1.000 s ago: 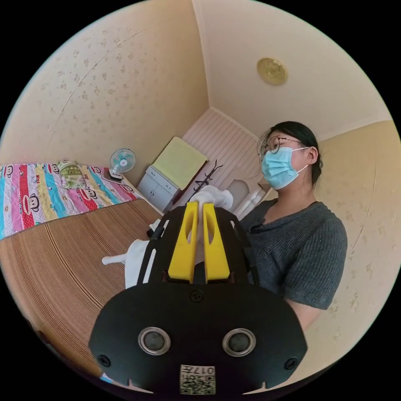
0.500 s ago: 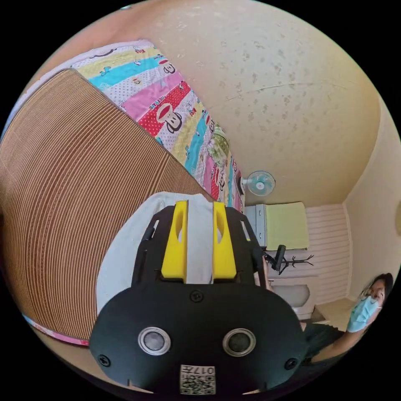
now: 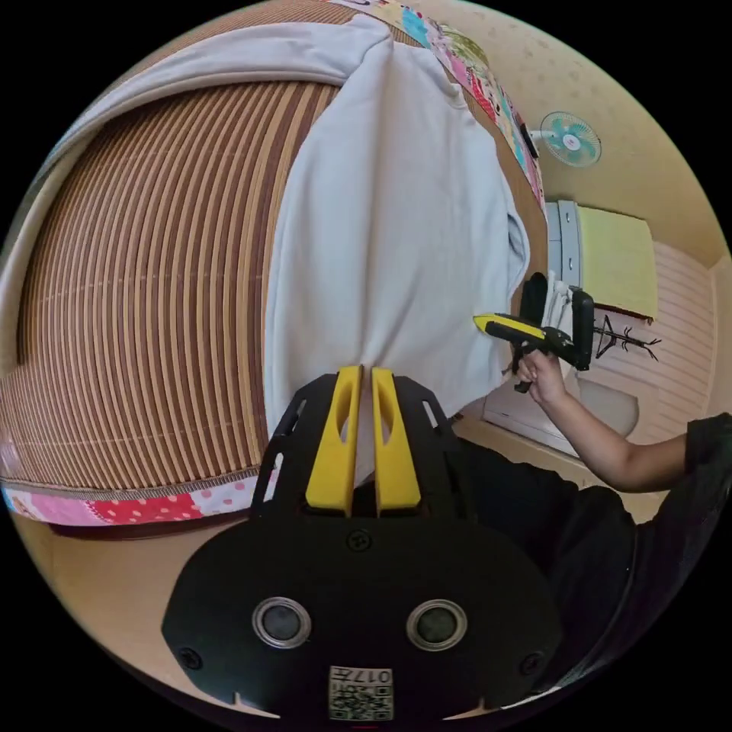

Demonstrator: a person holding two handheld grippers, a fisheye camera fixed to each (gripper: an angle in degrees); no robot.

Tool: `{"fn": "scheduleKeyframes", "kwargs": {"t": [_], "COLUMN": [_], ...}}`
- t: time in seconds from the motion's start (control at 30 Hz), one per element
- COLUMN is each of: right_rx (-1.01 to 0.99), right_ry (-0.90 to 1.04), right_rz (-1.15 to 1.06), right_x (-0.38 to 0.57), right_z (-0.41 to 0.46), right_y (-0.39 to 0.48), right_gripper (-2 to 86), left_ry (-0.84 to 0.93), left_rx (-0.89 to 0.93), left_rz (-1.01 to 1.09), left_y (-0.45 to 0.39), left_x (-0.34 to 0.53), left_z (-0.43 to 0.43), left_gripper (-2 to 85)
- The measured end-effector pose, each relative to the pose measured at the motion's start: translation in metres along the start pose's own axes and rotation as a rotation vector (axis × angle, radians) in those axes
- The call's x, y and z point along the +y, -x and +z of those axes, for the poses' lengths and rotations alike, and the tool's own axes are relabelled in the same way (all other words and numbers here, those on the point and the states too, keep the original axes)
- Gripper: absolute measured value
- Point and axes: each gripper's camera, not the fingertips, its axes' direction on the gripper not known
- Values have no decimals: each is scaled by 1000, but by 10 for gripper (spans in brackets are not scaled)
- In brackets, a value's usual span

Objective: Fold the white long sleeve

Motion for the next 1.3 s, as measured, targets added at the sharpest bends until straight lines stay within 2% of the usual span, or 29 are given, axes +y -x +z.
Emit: {"fn": "scheduleKeyframes", "kwargs": {"t": [0.1,0.17,0.27,0.37,0.43,0.47,0.53,0.6,0.7,0.77,0.8,0.87,0.9,0.97,1.03,1.13,1.2,1.3], "right_rx": [9,-19,-42,-10,-7,-14,-35,-60,-65,-61,-64,-79,-89,-112,-166,-375,-617,-860], "right_ry": [29,31,44,27,1,-15,-35,-52,-73,-87,-95,-106,-113,-120,-119,-116,-211,-295], "right_rz": [31,65,111,116,127,144,180,228,281,292,295,303,314,329,342,419,501,649], "right_x": [27,33,36,50,64,74,86,102,122,133,140,151,158,170,182,209,244,288], "right_z": [-11,-15,-17,-25,-32,-37,-44,-53,-65,-73,-77,-84,-90,-99,-109,-126,-141,-149], "right_y": [-22,-35,-53,-62,-70,-77,-90,-107,-124,-132,-138,-148,-157,-172,-192,-242,-288,-343], "right_gripper": [6,6,5,5,5,5,6,6,6,7,8,9,9,10,12,20,37,83], "left_ry": [-295,-543,-801,-888,-851,-825,-868,-960,-1124,-1136,-1122,-991,-946,-742,-649,-582,-589,-639], "left_rx": [204,327,279,246,362,432,462,435,241,133,120,101,101,131,223,322,261,56], "left_rz": [-160,-321,-472,-696,-774,-807,-833,-760,-409,-96,-18,218,268,396,386,230,95,-115], "left_y": [24,57,94,145,178,194,198,175,72,-41,-71,-180,-203,-259,-258,-210,-171,-112], "left_x": [35,46,42,22,3,-7,-8,-6,-9,-32,-40,-85,-97,-135,-145,-136,-121,-100], "left_z": [-69,-127,-190,-216,-215,-214,-225,-254,-325,-348,-346,-307,-289,-210,-162,-115,-104,-115], "left_gripper": [35,78,121,140,134,103,47,39,38,41,43,63,77,114,114,112,113,133]}}
